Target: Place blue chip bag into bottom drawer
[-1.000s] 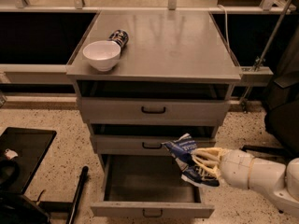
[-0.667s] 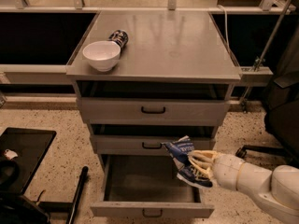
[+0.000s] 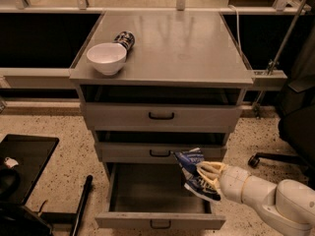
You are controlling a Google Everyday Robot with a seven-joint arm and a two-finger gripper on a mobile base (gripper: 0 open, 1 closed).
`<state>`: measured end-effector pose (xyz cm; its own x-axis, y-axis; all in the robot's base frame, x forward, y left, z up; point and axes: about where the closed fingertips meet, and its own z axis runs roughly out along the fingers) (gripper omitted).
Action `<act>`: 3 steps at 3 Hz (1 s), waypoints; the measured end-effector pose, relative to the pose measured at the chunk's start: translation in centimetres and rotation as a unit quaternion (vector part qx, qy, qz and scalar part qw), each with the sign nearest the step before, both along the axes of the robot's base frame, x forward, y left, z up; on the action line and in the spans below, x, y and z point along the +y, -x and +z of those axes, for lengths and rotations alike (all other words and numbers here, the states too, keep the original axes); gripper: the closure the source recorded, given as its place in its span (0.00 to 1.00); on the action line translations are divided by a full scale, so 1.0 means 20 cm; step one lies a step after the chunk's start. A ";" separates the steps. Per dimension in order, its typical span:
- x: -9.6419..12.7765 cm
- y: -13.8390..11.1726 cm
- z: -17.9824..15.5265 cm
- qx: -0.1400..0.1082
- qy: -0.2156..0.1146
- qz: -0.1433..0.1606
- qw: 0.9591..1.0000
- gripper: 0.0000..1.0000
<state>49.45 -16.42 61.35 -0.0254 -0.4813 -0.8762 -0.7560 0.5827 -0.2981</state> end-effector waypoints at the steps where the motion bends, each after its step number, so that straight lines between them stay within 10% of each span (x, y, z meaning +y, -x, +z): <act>1: 0.03 0.02 -0.22 0.024 -0.018 0.012 0.999 1.00; 3: 0.23 0.08 -0.95 0.071 -0.023 0.044 0.996 1.00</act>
Offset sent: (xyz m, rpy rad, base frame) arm -0.0221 0.0491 -0.2244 0.0381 0.2015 0.1320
